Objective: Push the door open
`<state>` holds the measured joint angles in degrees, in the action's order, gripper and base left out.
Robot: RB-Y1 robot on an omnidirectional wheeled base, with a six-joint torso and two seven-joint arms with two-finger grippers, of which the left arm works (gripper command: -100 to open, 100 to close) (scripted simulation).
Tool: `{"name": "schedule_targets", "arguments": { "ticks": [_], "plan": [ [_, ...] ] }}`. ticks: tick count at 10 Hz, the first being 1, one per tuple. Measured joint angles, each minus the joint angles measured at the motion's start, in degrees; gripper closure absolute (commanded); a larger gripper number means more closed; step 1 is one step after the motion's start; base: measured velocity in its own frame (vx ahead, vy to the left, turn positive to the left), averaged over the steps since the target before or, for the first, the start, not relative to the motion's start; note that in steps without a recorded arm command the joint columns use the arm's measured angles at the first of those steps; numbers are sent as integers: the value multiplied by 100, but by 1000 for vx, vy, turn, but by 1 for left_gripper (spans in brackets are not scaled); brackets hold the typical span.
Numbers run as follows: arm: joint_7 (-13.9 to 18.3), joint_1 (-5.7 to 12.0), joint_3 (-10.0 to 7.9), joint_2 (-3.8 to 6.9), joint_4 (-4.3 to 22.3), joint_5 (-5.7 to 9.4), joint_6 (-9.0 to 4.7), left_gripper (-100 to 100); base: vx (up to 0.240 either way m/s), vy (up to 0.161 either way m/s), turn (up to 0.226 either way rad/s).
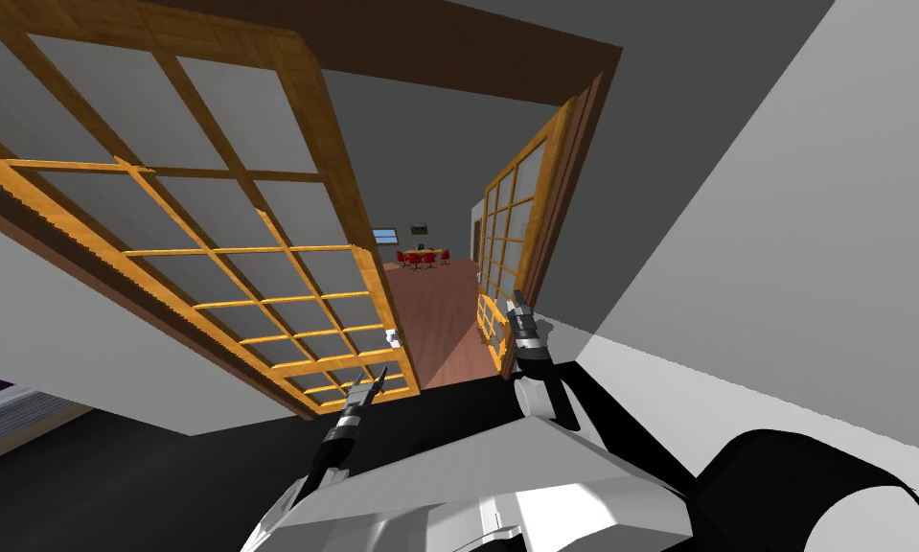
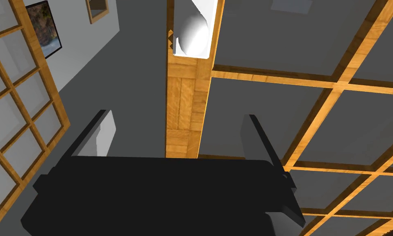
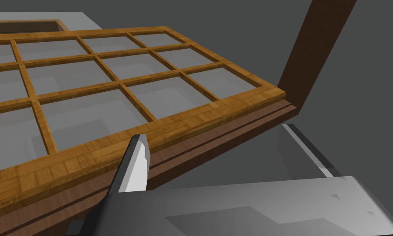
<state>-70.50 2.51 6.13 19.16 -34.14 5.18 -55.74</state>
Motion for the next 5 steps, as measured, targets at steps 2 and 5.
{"name": "schedule_targets", "arguments": {
  "ticks": [2, 5],
  "plan": [
    [-181, 72, 16, 41, 223, 26, -30, -100, 72, 7, -20],
    [-224, 90, -2, 24, 245, 40, -13, -100, 163, 7, -32]
  ]
}}
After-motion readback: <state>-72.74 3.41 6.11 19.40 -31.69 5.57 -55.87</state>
